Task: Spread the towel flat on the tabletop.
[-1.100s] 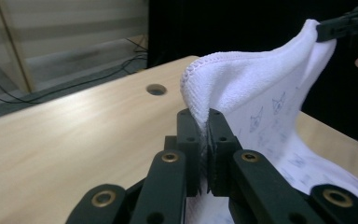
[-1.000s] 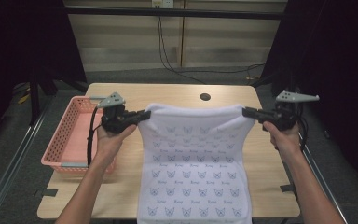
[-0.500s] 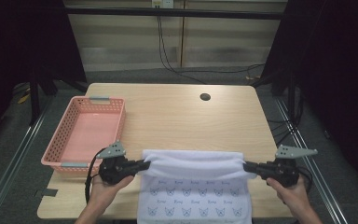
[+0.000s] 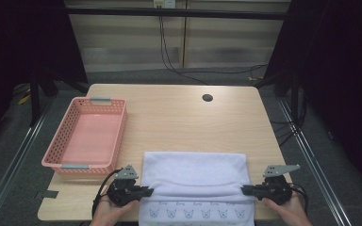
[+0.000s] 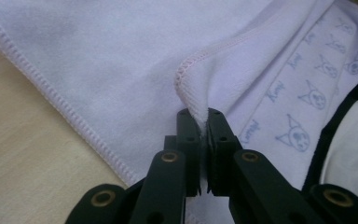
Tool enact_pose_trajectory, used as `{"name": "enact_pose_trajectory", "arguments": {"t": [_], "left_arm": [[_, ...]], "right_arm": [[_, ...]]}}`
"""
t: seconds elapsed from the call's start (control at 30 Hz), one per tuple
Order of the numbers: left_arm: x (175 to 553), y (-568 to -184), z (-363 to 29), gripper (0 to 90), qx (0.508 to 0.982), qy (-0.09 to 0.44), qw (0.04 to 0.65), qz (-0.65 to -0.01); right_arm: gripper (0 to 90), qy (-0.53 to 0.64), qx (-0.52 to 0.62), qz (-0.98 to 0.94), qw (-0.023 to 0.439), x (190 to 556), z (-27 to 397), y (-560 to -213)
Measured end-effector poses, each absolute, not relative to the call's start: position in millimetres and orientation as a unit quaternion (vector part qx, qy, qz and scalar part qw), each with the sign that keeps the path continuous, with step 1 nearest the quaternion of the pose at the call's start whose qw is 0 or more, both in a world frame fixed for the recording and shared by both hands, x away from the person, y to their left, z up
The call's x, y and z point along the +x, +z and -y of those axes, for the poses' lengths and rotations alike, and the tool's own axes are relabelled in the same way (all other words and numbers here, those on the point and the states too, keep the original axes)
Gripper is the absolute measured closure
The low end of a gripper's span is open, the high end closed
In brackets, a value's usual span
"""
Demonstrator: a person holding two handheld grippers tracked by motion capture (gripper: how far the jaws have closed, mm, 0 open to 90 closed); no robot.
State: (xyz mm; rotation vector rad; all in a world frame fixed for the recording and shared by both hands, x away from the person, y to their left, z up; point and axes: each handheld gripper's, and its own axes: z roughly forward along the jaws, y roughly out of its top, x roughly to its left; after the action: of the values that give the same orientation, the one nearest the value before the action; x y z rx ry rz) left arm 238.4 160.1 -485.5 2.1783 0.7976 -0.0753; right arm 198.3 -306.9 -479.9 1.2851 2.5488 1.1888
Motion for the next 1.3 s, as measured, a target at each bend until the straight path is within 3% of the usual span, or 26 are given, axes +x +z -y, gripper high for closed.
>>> {"name": "enact_pose_trajectory", "arguments": {"t": [0.1,0.47,0.57,1.3], "left_arm": [[240,-491,-157,86.2,0.868,-0.033,0.375,-0.323],[264,-495,-155,86.9,0.862,-0.035,0.379,-0.334],[284,-495,-149,86.9,0.866,-0.015,0.379,-0.326],[397,-501,-124,87.0,0.831,0.042,0.384,-0.400]], "right_arm": [[87.7,0.364,0.416,-0.833,0.021,202,302,-485],[88.0,0.353,0.417,-0.837,0.027,216,299,-491],[88.0,0.350,0.420,-0.835,0.057,231,298,-492],[88.1,0.364,0.461,-0.804,0.085,326,308,-499]]}}
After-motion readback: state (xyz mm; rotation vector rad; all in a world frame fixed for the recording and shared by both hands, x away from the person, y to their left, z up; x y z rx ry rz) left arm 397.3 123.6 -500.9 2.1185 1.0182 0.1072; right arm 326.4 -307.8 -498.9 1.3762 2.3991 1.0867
